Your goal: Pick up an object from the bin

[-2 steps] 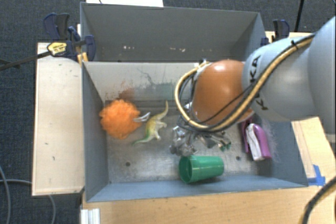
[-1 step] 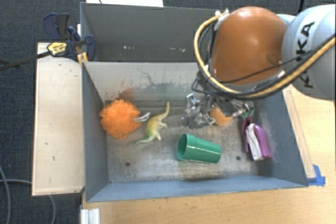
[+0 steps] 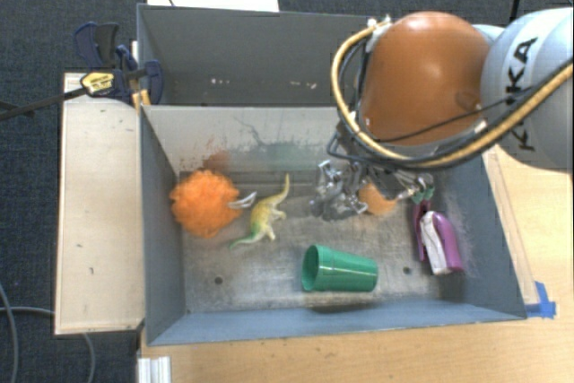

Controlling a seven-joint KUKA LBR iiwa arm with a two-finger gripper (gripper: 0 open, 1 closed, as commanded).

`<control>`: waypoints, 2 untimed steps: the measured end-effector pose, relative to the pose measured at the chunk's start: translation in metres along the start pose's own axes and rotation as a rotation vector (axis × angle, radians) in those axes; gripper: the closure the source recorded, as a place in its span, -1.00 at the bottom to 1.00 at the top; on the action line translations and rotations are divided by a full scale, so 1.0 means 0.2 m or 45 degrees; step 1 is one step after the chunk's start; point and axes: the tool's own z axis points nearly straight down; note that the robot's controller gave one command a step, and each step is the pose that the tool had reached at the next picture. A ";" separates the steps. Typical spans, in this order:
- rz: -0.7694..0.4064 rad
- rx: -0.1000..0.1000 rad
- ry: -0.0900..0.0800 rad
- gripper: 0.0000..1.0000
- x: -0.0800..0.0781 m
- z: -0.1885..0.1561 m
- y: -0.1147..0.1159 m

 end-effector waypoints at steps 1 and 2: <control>0.044 0.002 -0.005 1.00 0.17 0.28 0.04; 0.224 0.000 0.000 -1.00 -0.12 0.47 0.04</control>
Offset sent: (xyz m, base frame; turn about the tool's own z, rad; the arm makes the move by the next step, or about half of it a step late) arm 0.0162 0.0187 -0.0935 0.1751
